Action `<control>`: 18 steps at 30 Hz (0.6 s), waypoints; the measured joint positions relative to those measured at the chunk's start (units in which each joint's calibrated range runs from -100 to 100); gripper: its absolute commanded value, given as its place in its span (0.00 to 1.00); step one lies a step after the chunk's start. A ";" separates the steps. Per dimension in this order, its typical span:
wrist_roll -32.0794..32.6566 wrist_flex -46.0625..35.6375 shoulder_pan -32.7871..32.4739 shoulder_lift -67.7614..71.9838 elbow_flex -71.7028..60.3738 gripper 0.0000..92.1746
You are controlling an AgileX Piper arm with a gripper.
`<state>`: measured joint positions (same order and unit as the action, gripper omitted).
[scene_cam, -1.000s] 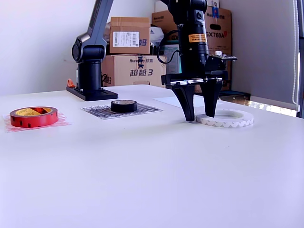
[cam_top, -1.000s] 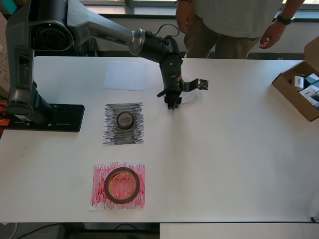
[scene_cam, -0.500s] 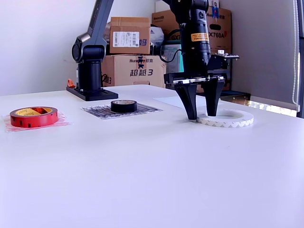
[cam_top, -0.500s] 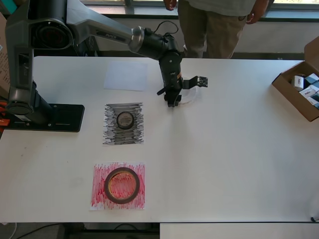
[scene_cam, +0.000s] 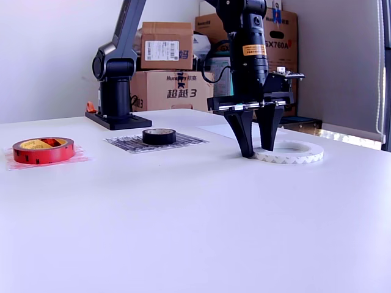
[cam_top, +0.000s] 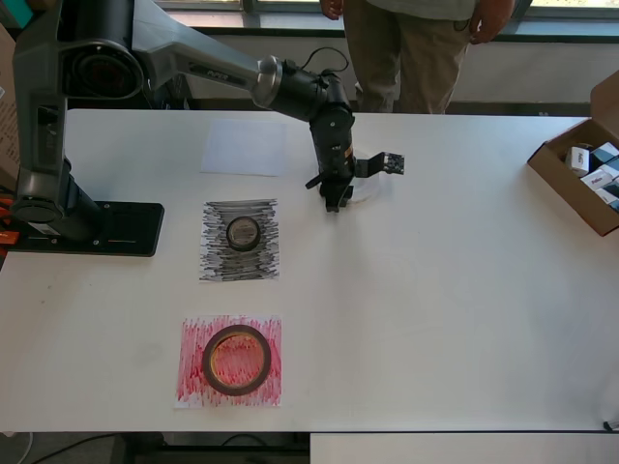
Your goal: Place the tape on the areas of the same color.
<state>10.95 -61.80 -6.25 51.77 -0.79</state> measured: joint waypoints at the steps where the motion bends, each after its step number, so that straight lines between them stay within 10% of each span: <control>1: 0.00 0.00 0.00 0.00 0.00 0.49; 8: -0.10 0.00 0.00 0.18 0.00 0.47; 14: -0.08 -0.14 0.00 0.16 0.00 0.00; 18: -0.08 -0.14 -0.22 -0.18 0.00 0.00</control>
<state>10.87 -61.94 -6.47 51.59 -0.79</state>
